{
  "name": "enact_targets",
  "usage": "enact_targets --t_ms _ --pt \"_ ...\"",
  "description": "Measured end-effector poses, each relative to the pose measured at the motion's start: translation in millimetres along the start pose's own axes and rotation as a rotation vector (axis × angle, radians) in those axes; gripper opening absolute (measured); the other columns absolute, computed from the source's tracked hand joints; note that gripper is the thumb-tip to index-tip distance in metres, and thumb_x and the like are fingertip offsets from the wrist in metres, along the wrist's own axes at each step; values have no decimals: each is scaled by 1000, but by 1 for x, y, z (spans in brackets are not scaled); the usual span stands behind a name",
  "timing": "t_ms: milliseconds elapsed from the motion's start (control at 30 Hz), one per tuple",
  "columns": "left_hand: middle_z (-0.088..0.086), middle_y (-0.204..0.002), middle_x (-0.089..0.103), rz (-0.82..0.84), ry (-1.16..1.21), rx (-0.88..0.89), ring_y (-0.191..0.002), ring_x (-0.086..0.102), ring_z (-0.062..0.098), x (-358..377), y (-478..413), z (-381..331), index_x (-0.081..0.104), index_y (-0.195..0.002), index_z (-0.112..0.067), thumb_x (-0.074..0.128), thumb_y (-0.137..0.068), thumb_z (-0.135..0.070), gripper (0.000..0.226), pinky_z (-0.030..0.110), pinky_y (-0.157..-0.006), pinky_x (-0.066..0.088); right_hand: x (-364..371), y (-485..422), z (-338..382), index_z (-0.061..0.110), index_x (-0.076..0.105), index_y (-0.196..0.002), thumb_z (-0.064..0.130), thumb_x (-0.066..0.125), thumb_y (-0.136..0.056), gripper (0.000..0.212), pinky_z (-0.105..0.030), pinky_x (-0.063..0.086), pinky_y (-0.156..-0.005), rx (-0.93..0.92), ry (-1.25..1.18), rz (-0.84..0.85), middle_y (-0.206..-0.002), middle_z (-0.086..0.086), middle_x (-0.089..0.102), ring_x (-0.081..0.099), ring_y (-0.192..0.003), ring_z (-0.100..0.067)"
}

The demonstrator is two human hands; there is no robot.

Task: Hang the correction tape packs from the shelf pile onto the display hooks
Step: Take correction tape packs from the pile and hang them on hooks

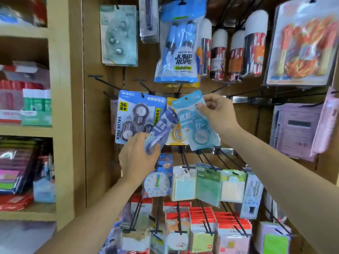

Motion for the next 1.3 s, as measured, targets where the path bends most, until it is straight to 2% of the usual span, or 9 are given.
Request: enact_targets --t_ms 100,233,467,600,800,900,1067,1167,1300 --pt "-5 -102 65 -9 -33 21 -87 66 32 1 4 0 58 -107 -26 70 -84 -44 32 38 -63 50 6 -4 0 9 69 -106 12 67 -93 13 -47 59 -81 -21 10 23 -95 -12 73 71 -89 -28" --pt "-4 -104 63 -6 -64 43 -83 67 34 3 7 0 55 -108 -25 71 -83 -41 34 38 -59 49 10 -4 3 12 70 -106 11 68 -92 14 -42 57 -77 -100 51 38 -94 -13 73 64 -79 -16" --pt "-2 -107 63 0 -95 25 -80 66 35 1 9 -6 53 -107 -23 66 -83 -39 32 40 -61 50 12 -13 7 15 71 -109 18 66 -95 15 -21 51 -59 -94 177 -14 -78 10 67 59 -62 4" --pt "-1 -99 61 -16 -61 -17 -72 61 37 -3 12 -11 50 -98 -21 69 -84 -37 29 38 -58 45 12 -11 10 15 71 -108 19 66 -94 15 -28 55 -63 -117 210 -32 -81 9 67 62 -70 -4" --pt "-2 -79 56 -58 37 -8 -60 53 29 -2 15 -9 45 -92 -21 73 -83 -34 32 35 -51 42 11 -12 16 20 73 -106 18 65 -93 15 -30 55 -67 -224 315 -47 -83 5 70 65 -76 -12" --pt "-1 -79 56 -79 47 -13 -59 51 26 0 15 -10 47 -92 -19 74 -84 -32 32 31 -50 35 14 -17 11 14 75 -104 17 67 -92 15 -33 53 -64 -175 365 -20 -76 1 68 61 -69 -14" --pt "0 -74 54 -98 66 -5 -55 51 28 2 16 -10 48 -93 -18 71 -85 -33 29 31 -47 36 29 -28 -9 17 72 -105 19 68 -92 14 -21 35 -51 -47 408 -60 -64 10 54 50 -59 -4" --pt "-1 -71 53 -112 63 31 -51 49 26 1 17 -9 47 -92 -17 62 -86 -40 27 29 -46 32 36 -35 -24 17 69 -92 23 70 -91 7 -25 34 -52 59 415 -78 -62 10 52 52 -61 -11" --pt "-2 -73 55 -117 64 16 -52 43 20 1 17 -9 49 -94 -17 66 -89 -38 27 27 -48 29 44 -40 -42 16 63 -73 36 73 -87 26 -26 37 -56 182 392 -72 -68 2 62 60 -73 -21"
Point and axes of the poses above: each hand's wrist, its own y-axis away from the middle knuckle, its own x-axis out of the palm, z = x × y, the point moved 2 cm from there along -y, towards the middle knuckle
